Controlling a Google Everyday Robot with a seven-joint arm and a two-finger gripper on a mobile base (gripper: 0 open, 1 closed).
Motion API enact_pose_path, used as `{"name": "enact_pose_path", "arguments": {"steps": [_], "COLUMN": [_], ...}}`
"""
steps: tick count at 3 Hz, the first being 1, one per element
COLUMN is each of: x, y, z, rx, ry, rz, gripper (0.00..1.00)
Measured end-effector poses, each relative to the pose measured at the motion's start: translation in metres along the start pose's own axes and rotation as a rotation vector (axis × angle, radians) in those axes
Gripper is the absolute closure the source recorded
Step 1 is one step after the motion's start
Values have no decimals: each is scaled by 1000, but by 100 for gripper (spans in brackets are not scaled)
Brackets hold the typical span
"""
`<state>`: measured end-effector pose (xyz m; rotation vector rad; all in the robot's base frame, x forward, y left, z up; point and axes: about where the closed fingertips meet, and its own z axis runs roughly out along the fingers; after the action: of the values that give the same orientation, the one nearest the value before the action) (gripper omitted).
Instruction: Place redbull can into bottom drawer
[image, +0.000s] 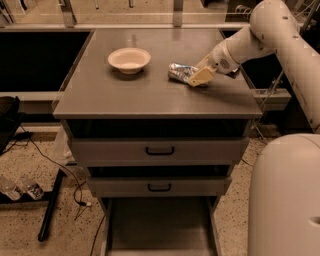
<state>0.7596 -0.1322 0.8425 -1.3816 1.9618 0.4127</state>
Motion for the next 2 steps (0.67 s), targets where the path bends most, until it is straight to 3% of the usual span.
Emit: {"name": "enact_pose_path", "arguments": {"steps": [1,2], "x": [7,15], "y": [10,38], "z": [-21,-74], "rx": [29,103], "ry": [-27,-105], "rz": [12,25], "gripper": [100,100]}}
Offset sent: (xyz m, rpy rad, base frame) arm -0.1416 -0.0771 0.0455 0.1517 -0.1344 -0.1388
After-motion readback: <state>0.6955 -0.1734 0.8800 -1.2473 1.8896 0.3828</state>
